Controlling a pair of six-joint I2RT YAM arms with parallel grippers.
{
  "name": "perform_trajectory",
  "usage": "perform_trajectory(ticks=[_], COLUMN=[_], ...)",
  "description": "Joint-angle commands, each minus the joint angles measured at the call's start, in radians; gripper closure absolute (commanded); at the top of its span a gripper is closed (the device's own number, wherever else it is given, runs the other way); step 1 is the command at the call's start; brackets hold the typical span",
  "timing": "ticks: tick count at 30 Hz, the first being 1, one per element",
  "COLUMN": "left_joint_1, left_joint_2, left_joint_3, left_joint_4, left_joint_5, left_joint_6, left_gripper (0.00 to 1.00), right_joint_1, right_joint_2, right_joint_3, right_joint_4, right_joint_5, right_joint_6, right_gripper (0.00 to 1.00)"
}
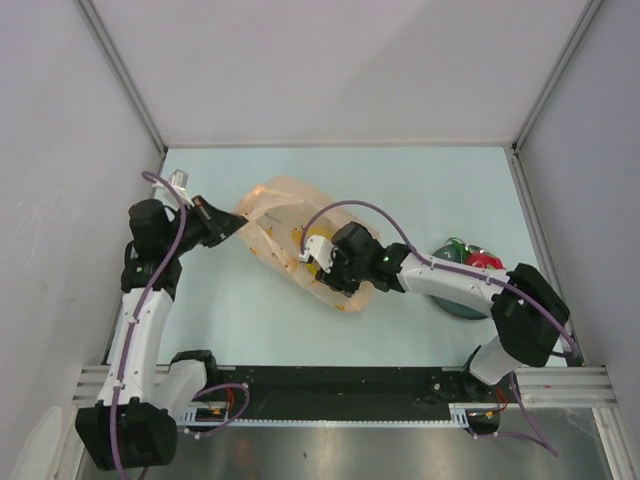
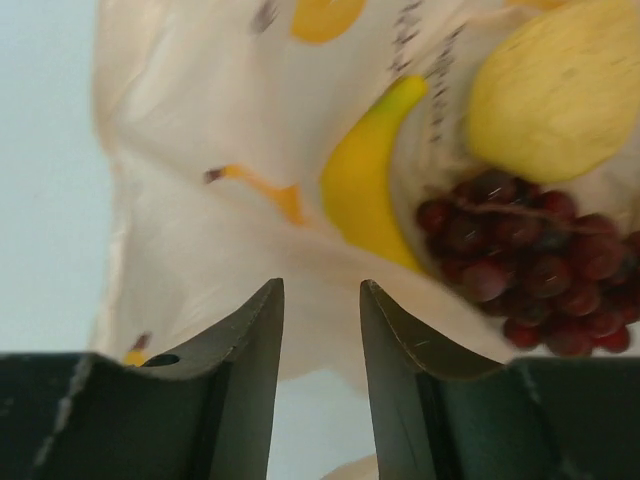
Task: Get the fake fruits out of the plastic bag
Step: Adjust the plastic bag at the center of the board, then take out the fake fruit from the plastic bag.
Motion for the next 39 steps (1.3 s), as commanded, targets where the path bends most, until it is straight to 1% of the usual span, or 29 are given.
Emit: perform_trajectory(ticks=[1,3,4,7,8,12,14,16,17,19,20,21,23,24,27,29,34,39], left_joint_1=[0.034,0.043,0.041,0.043,0.043,0.041,0.041,0.043,0.041,0.043,0.043,0.041,0.044,0.044,0.054,0.063,0.069,0.066], left_joint_2=[-0.041,-0.034,-0.029,0.000,0.005,0.014,0.011,0.006,0.005,0.000,-0.001,-0.003,-0.009,-0.014,-0.015,-0.011,0.015,0.040], left_joint_3=[-0.021,-0.019,-0.021,-0.051,-0.067,-0.082,-0.079,-0.079,-0.079,-0.084,-0.088,-0.090,-0.099,-0.100,-0.111,-0.113,-0.093,-0.084], left_joint_4=[-0.027,-0.033,-0.033,-0.032,-0.032,-0.023,-0.018,-0.018,-0.020,-0.024,-0.024,-0.024,-0.026,-0.024,-0.024,-0.021,-0.018,0.002], left_joint_5=[0.082,0.084,0.085,0.083,0.079,0.069,0.059,0.046,0.040,0.032,0.029,0.029,0.021,0.020,0.013,0.012,0.013,0.018], left_joint_6=[-0.127,-0.144,-0.150,-0.162,-0.164,-0.176,-0.174,-0.164,-0.158,-0.147,-0.145,-0.142,-0.135,-0.133,-0.132,-0.133,-0.141,-0.153], left_gripper=[1.00,1.00,1.00,1.00,1.00,1.00,1.00,1.00,1.00,1.00,1.00,1.00,1.00,1.00,1.00,1.00,1.00,1.00], right_joint_1=[-0.026,-0.054,-0.063,-0.063,-0.059,-0.036,-0.023,-0.034,-0.061,-0.085,-0.098,-0.102,-0.108,-0.108,-0.120,-0.125,-0.125,-0.105], right_joint_2=[-0.133,-0.148,-0.160,-0.177,-0.164,-0.060,0.011,0.056,0.085,0.170,0.194,0.233,0.267,0.301,0.347,0.395,0.490,0.498], right_joint_3=[-0.063,-0.106,-0.106,-0.060,0.006,0.129,0.156,0.190,0.207,0.268,0.285,0.296,0.345,0.363,0.436,0.477,0.531,0.514], right_joint_4=[-0.186,-0.231,-0.231,-0.139,-0.100,-0.015,0.037,0.079,0.108,0.105,0.114,0.123,0.140,0.146,0.142,0.134,0.099,0.093], right_joint_5=[-0.090,-0.105,-0.123,-0.124,-0.122,-0.108,-0.039,0.013,0.014,-0.010,-0.004,0.005,0.033,0.077,0.090,0.088,0.056,0.068], right_joint_6=[-0.068,-0.103,-0.119,-0.078,-0.062,-0.048,-0.077,-0.056,-0.038,-0.001,0.010,0.019,0.021,0.025,0.033,0.033,0.010,-0.027], right_gripper=[0.59,0.59,0.62,0.62,0.62,0.60,0.59,0.55,0.53,0.52,0.50,0.42,0.31,0.21,0.08,0.05,0.05,0.05])
